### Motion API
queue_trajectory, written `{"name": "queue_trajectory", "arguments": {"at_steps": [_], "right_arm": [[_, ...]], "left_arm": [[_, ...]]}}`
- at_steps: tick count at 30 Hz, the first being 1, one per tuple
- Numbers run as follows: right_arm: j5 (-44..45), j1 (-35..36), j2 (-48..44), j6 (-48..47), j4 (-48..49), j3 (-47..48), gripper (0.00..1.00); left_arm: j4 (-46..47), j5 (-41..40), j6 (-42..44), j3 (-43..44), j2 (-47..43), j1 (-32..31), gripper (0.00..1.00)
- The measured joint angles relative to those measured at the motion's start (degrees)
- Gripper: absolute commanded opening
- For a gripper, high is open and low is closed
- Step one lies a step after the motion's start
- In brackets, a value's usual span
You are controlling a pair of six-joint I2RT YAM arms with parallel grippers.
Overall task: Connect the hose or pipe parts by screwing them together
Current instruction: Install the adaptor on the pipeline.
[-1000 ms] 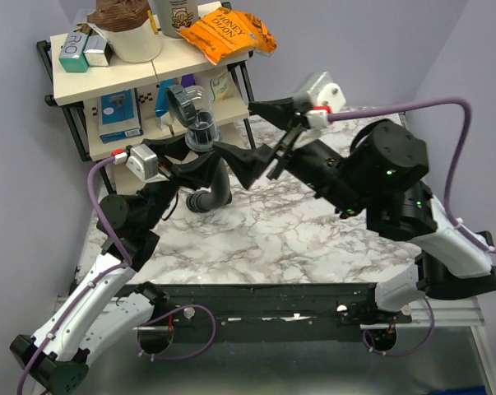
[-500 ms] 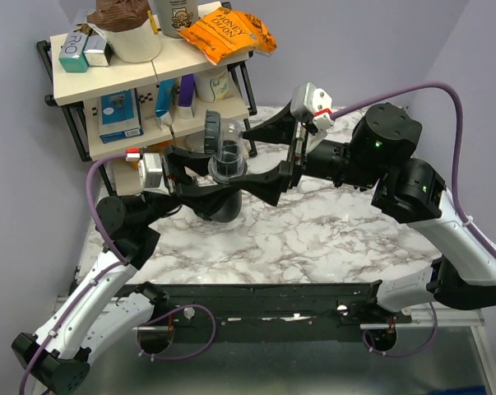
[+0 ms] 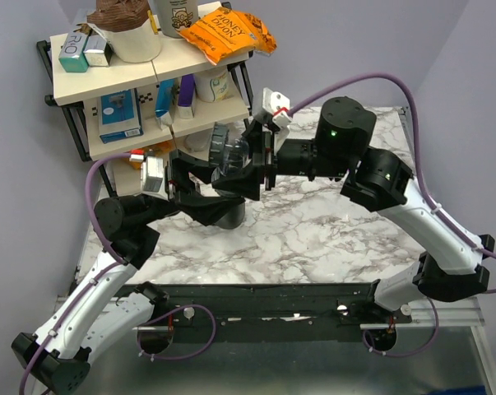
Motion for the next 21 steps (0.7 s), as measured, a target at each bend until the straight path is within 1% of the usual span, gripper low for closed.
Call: {"name": "queue_trajectory", "arguments": {"at_steps": [1, 2, 4, 5, 8, 15, 21], "right_arm": [[-0.57, 0.0, 0.66, 0.39, 0.02, 0.17, 0.49], [-0.85, -0.09, 1.07, 0.63, 0.07, 0.44, 0.36], [-1.62, -0.37, 1.22, 0.9, 0.0, 0.63, 0.23], [-1.64, -0.39, 1.16, 0.98, 0.02, 0.63, 0.13], [-1.62, -0.66, 0.55, 1.4, 1.03, -0.46, 0.01], [0.37, -0.74, -0.44, 2.64, 3.08, -2.58, 0.01], [8.85, -0.11, 1.01, 5.29, 3.69, -1.31, 0.01]], "left_arm": [[0.02, -0.09, 0.04, 0.0, 0.0, 0.0, 0.0], [-0.24, 0.22, -0.09, 0.0, 0.0, 0.09, 0.0], [-0.24, 0.0, -0.39, 0.0, -0.07, 0.09, 0.0], [-0.22, -0.11, -0.26, 0.02, -0.09, 0.07, 0.0], [-0.46, -0.2, 0.13, 0.0, -0.42, 0.04, 0.0], [-2.45, -2.58, 2.56, 0.02, -0.59, -0.46, 0.0], [-5.77, -9.38, 7.78, 0.61, -0.59, -0.83, 0.0]]}}
